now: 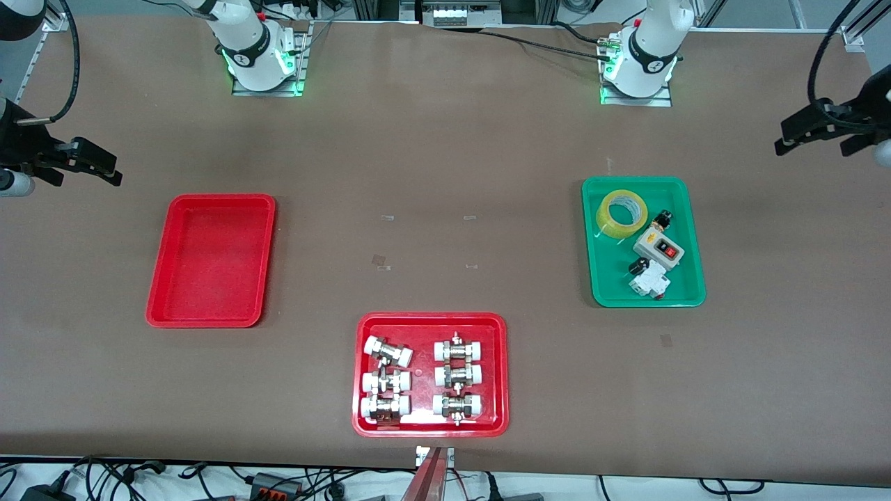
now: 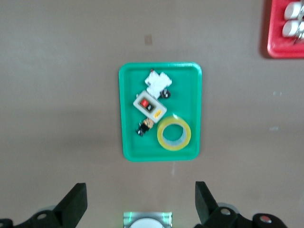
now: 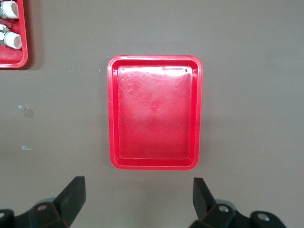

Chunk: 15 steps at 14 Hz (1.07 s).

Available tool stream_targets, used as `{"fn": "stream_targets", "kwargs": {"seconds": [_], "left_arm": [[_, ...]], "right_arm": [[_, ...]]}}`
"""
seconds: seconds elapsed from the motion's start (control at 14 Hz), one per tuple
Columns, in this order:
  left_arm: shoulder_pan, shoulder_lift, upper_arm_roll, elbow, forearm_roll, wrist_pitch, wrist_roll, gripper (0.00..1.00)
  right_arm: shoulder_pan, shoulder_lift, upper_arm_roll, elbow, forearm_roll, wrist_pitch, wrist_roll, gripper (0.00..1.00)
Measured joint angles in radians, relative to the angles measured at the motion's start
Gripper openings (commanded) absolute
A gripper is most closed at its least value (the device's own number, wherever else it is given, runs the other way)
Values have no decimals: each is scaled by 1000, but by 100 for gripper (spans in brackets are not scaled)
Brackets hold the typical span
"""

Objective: Left arm passes tape to right arm into tray
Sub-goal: 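Move the left gripper toward the tape roll on the green tray, then lower the left gripper and grasp the yellow tape roll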

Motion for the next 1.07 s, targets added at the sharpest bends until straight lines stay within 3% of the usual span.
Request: {"fn": "stream_targets", "kwargs": {"seconds": [0.29, 0.43, 0.64, 1.07], "left_arm": [[-1, 50, -8, -116, -6, -16, 0, 100], [-1, 64, -9, -224, -30, 61, 0, 100], [-1, 69, -20, -403, -52, 242, 0, 100], [-1, 87, -45, -822, -54, 731, -3, 100]], "right_arm": [[0, 0, 0, 18, 0, 0, 0, 100], [0, 0, 0, 19, 0, -1, 0, 100], [1, 0, 0, 19, 0, -2, -1, 100], [1, 5, 0, 19, 0, -2, -1, 100]]}}
